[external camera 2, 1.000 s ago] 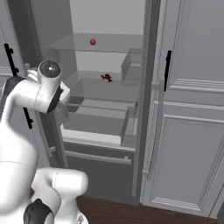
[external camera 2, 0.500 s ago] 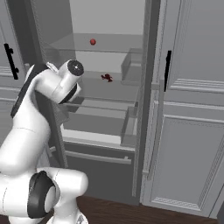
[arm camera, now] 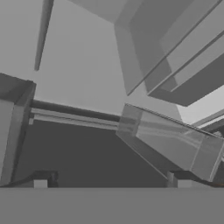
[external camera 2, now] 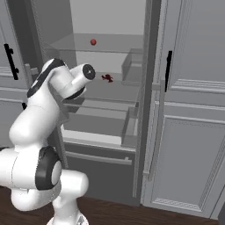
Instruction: Take the strawberry from the fridge and place it on top of the pancake, located on the dining counter.
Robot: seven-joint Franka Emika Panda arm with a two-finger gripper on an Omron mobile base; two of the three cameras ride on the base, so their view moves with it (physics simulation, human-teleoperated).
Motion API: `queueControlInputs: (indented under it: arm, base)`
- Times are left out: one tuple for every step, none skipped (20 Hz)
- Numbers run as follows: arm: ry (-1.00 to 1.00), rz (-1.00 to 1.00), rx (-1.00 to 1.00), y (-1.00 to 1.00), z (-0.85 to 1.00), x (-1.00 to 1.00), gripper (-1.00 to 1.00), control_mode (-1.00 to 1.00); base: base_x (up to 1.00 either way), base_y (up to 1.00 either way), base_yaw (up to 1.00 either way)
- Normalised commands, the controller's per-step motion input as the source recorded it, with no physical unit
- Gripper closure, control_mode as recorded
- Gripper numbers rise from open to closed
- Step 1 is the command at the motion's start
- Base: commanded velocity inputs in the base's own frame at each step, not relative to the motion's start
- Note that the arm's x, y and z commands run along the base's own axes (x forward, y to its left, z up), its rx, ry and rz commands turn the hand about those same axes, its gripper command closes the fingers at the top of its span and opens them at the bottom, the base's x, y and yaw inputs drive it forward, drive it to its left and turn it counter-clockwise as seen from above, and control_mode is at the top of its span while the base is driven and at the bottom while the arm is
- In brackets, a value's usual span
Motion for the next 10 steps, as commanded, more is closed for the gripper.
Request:
queueControlInputs:
  arm:
    - [0.06,0.00,0.10,0.21,0.00,0.51,-1.00,-1.00]
    - [0.06,0.00,0.09,0.30,0.00,0.49,-1.00,-1.00]
    - [0.05,0.00,0.10,0.29,0.00,0.44,-1.00,-1.00]
    - [0.06,0.00,0.08,0.38,0.00,0.42,-1.00,-1.00]
    - [0.07,0.01,0.06,0.52,0.00,0.38,-1.00,-1.00]
    - [0.06,0.02,0.05,0.52,0.00,0.29,-1.00,-1.00]
    - [0.05,0.04,0.05,0.54,0.00,0.14,-1.00,-1.00]
    - [0.05,0.04,0.01,0.61,0.00,0.06,-1.00,-1.00]
    - [0.05,0.04,0.00,0.67,0.00,0.01,-1.00,-1.00]
    - [0.04,0.05,0.00,0.64,0.00,0.00,-1.00,-1.00]
  base:
    - [0.00,0.00,0.00]
    - [0.00,0.00,0.00]
    - [0.00,0.00,0.00]
    - [0.00,0.00,0.00]
    - [0.00,0.00,0.00]
    - [0.00,0.00,0.00]
    - [0.00,0.00,0.00]
    - [0.00,0.00,0.00]
    - [0.00,0.00,0.00]
    - [0.00,0.00,0.00]
